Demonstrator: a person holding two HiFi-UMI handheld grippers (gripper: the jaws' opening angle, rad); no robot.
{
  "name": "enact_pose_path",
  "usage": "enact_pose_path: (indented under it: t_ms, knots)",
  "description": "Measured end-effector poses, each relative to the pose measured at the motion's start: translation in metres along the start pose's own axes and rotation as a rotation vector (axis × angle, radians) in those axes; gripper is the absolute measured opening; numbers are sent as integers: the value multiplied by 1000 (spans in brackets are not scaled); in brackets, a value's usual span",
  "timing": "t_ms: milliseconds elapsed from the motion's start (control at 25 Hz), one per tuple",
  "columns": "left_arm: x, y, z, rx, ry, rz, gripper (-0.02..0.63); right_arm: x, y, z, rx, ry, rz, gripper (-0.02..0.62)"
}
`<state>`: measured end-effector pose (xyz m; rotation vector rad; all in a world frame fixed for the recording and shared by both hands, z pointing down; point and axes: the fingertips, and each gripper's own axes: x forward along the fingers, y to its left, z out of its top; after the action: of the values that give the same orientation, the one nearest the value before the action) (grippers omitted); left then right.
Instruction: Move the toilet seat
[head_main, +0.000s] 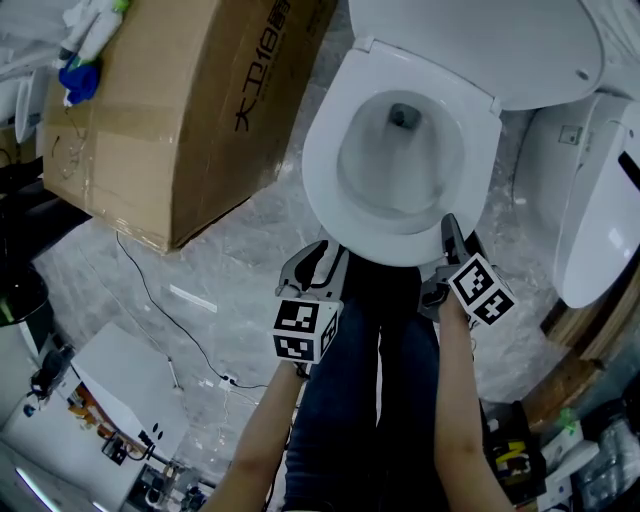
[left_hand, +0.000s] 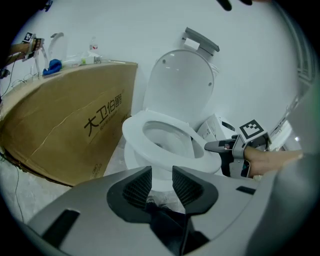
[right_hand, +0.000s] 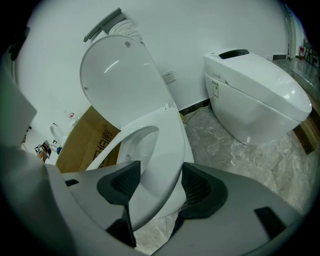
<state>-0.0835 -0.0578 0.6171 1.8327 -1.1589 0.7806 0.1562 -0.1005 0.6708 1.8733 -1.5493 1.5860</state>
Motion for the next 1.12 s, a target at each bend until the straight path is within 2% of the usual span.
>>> enact_pose_path:
  t_ms: [360,560,760,1120]
  knots:
    - [-3,-22,-6,76,32,-73,110,-11,9,12,4,-32,23,267]
    - [1,-32,2,144,34,-55,39,-19,13,20,10,-52,26,267]
    - [1,-33,21,79,-9,-34,21,-23,17,28,12,-59,31,267]
    - [-11,-46,47,130,-40,-25,15,-34,23,43,30,-70,37,267]
